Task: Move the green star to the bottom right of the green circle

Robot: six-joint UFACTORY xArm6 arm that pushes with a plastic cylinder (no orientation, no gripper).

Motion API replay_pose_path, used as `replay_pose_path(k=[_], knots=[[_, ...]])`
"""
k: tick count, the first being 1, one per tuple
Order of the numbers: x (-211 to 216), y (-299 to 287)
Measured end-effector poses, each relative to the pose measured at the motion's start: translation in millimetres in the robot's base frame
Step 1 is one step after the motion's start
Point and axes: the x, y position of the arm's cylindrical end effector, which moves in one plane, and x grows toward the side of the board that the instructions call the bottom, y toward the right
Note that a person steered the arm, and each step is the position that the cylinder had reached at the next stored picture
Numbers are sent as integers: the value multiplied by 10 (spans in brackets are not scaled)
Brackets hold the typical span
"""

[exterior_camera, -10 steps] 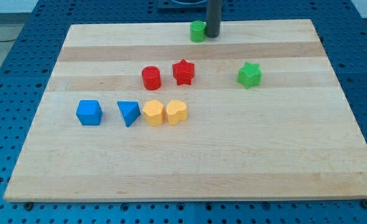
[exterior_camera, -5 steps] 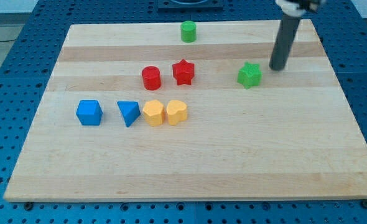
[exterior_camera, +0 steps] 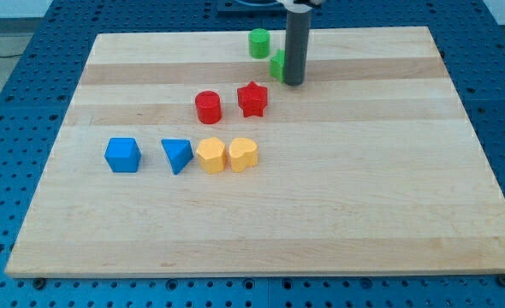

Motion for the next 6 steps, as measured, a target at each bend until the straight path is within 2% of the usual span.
replay_pose_path(k=[4,5,6], knots=[[-124,-486],[-51,-789],[172,-1536]])
